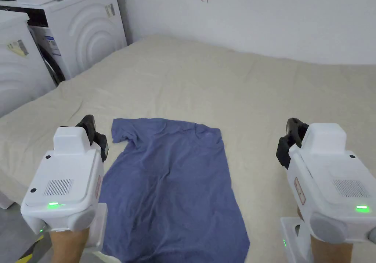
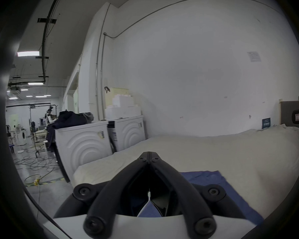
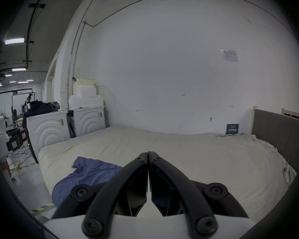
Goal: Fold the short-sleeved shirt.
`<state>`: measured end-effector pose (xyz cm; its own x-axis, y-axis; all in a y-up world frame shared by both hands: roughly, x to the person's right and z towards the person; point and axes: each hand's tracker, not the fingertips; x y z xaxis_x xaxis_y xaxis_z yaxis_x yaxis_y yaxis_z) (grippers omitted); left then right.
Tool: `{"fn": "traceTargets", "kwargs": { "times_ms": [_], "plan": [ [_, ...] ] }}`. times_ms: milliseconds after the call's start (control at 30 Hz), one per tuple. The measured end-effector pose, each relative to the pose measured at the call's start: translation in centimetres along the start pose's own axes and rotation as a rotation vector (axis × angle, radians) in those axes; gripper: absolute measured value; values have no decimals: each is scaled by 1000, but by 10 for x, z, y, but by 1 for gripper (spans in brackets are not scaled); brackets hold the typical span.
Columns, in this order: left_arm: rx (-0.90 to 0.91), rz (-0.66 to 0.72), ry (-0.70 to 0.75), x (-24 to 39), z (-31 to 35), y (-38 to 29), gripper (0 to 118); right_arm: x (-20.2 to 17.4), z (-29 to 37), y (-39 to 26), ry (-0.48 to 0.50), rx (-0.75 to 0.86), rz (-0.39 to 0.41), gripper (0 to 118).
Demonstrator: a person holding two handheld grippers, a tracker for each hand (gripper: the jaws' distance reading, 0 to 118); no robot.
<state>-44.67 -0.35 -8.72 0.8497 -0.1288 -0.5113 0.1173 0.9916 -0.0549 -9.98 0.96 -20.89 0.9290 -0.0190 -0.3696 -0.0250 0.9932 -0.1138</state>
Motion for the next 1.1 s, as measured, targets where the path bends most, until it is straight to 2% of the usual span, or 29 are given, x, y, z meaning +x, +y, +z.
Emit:
{"fn": "traceTargets", "kwargs": {
  "times_ms": [200, 500, 667, 867, 967, 1067, 1100],
  "plan": [
    [-26, -1, 55, -32, 11, -10, 0, -25, -7, -8, 56, -24, 1, 0],
    [-59, 11, 77, -40, 9, -19, 0, -28, -9, -11, 64, -40, 9, 0],
    [-124, 66, 2, -32, -10, -19, 0, -21, -11, -9, 51, -41, 17, 0],
    [-313, 95, -118, -6, -56, -24, 0, -10, -15, -6, 26, -40, 25, 0],
    [-454, 86, -171, 13, -85, -33, 15, -8, -17, -3, 14, -45, 20, 0],
    [-629, 81, -199, 33, -117, -48, 52, -5, -20, -4, 3, -54, 15, 0],
    [-664, 101, -222, 39, -127, -55, 58, -4, -21, -3, 1, -61, 10, 0]
  ]
}}
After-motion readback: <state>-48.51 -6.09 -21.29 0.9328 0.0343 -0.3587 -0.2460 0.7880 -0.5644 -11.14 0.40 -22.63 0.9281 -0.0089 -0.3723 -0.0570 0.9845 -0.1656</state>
